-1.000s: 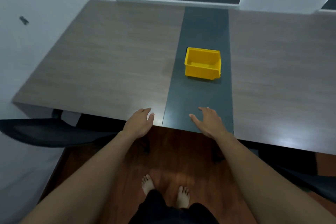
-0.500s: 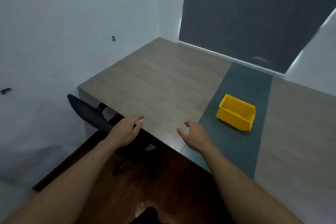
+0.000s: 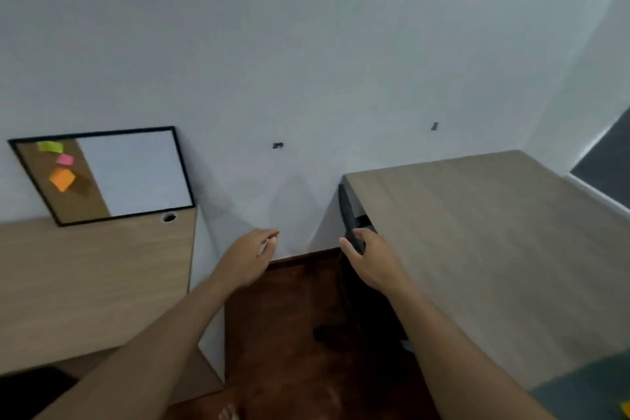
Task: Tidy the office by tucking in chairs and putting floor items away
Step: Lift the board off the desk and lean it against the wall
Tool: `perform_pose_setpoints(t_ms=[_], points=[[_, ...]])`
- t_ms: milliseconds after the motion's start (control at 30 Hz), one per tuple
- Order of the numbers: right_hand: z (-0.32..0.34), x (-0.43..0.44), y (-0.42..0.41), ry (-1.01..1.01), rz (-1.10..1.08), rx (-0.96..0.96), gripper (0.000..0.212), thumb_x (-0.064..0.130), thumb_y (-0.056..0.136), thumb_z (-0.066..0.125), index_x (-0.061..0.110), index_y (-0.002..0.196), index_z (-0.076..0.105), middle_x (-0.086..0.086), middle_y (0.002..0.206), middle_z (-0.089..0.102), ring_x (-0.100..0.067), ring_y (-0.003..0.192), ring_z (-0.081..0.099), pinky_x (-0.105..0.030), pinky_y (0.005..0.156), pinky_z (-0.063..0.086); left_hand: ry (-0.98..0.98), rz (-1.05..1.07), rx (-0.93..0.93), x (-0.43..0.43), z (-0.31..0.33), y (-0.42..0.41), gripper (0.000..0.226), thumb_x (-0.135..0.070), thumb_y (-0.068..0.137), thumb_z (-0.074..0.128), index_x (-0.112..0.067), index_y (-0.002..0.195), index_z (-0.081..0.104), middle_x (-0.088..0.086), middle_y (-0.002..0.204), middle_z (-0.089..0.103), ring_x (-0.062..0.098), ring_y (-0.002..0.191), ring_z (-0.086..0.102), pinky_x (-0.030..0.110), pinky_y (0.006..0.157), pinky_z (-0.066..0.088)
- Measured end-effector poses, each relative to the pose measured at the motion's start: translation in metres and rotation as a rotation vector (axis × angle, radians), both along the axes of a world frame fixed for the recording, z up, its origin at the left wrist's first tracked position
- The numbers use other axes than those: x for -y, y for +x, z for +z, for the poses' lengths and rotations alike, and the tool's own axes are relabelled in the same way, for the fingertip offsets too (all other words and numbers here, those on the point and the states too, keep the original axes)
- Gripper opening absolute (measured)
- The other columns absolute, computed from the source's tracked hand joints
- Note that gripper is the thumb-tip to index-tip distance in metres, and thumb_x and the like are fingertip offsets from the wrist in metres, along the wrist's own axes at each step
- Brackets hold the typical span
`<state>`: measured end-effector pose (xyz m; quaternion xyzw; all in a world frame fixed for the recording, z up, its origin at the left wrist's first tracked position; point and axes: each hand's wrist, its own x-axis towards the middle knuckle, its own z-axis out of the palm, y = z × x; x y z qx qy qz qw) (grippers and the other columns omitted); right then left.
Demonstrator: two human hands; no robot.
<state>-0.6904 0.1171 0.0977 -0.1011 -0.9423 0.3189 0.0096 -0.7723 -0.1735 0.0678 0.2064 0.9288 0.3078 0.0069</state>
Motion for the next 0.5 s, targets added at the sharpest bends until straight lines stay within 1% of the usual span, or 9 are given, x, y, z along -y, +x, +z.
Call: perform_pose_setpoints(t_ms=[67,100,133,200,267,367,500], points=[[-0.001,0.035,-0.029,-0.002,0.057,0.017,0.096,0.09,0.086,0.036,0.022,0.152,0.052,0.001,0.15,0.059,-0.021,0.14,0.053,-0.044,0.114,0.048,0.012,0.077,0.014,0.04,0.0,-0.007,0.045,-0.041,0.111,0.043,-0.018,0.145,0.064,-0.002,0.144,0.066,0.015,0.131,0.061,0.031,0.111,0.047],[-0.006,0.052,-0.045,-0.01,0.086,0.026,0.097,0.092,0.085,0.036,0.024,0.151,0.051,0.0,0.151,0.058,-0.021,0.14,0.053,-0.044,0.114,0.048,0.015,0.107,0.017,0.06,-0.002,-0.012,0.045,-0.041,0.112,0.043,-0.019,0.146,0.063,-0.003,0.145,0.065,0.014,0.131,0.061,0.03,0.111,0.047],[-0.005,0.072,-0.057,-0.004,0.112,0.038,0.092,0.09,0.087,0.039,0.025,0.151,0.051,0.0,0.152,0.057,-0.022,0.141,0.052,-0.043,0.115,0.047,0.018,0.134,0.026,0.081,-0.004,-0.017,0.046,-0.043,0.111,0.043,-0.02,0.147,0.062,-0.003,0.146,0.065,0.013,0.131,0.061,0.029,0.11,0.047],[-0.005,0.11,-0.086,0.016,0.167,0.036,0.079,0.078,0.094,0.047,0.024,0.151,0.051,0.0,0.152,0.056,-0.022,0.141,0.05,-0.043,0.116,0.045,0.039,0.188,0.053,0.121,-0.009,-0.029,0.047,-0.045,0.111,0.043,-0.023,0.148,0.061,-0.005,0.147,0.064,0.011,0.13,0.061,0.028,0.11,0.047],[-0.003,0.149,-0.115,0.027,0.213,0.027,0.072,0.071,0.098,0.05,0.022,0.15,0.052,0.001,0.151,0.057,-0.021,0.14,0.051,-0.043,0.116,0.044,0.084,0.242,0.078,0.161,-0.011,-0.043,0.047,-0.046,0.11,0.043,-0.024,0.147,0.061,-0.006,0.146,0.064,0.011,0.128,0.062,0.03,0.11,0.048],[0.004,0.206,-0.161,0.051,0.259,0.003,0.072,0.071,0.097,0.051,0.021,0.148,0.054,0.0,0.148,0.061,-0.021,0.135,0.057,-0.042,0.114,0.047,0.122,0.318,0.079,0.223,-0.01,-0.067,0.044,-0.042,0.11,0.045,-0.022,0.145,0.063,-0.004,0.143,0.066,0.013,0.124,0.065,0.035,0.109,0.051],[0.018,0.277,-0.225,0.043,0.33,-0.001,0.073,0.071,0.097,0.05,0.02,0.149,0.054,0.0,0.147,0.061,-0.021,0.134,0.058,-0.042,0.114,0.047,0.216,0.458,0.085,0.302,0.004,-0.108,0.038,-0.038,0.11,0.047,-0.022,0.139,0.067,-0.002,0.135,0.071,0.015,0.119,0.067,0.027,0.099,0.049]])
